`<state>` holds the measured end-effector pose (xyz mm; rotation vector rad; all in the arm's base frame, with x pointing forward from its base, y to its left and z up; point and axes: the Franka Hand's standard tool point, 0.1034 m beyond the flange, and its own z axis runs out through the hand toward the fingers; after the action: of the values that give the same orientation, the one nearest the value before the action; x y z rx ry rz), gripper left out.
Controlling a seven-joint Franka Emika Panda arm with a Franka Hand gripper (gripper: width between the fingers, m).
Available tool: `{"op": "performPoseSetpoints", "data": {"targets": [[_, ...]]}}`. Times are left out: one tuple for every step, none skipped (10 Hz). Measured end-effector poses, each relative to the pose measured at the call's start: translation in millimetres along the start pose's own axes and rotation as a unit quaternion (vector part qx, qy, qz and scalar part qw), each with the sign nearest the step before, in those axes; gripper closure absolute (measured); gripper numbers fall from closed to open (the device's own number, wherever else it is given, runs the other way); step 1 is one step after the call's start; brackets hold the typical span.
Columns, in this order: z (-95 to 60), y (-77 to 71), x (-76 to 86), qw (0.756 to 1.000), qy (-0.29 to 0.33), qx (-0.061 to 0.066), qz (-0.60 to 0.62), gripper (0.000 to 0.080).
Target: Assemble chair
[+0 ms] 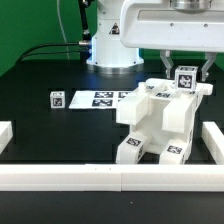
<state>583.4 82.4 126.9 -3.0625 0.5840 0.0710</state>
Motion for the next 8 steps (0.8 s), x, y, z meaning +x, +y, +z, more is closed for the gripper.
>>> {"op": "performPoseSetpoints", "data": {"targets": [[0.5, -0.4, 0.2, 1.000, 0.000, 0.000, 0.000, 0.0518], [2.2, -0.9, 0.0, 1.000, 0.000, -0.001, -0.001, 0.0518], [6.2, 0.1, -0.6, 1.000, -0.002, -0.003, -0.001, 0.0518], [8.7, 0.5, -0.9, 1.000, -0.003, -0.004, -0.001, 0.0518], [8.9, 0.0, 0.1, 1.000, 0.000, -0.003, -0.001, 0.0518], [8.8, -0.3, 1.1, 1.000, 0.002, -0.002, -0.001, 0.0518], [8.8, -0.3, 1.2, 1.000, 0.002, -0.002, -0.001, 0.0518], [8.8, -0.3, 1.2, 1.000, 0.002, -0.002, -0.001, 0.0518]]}}
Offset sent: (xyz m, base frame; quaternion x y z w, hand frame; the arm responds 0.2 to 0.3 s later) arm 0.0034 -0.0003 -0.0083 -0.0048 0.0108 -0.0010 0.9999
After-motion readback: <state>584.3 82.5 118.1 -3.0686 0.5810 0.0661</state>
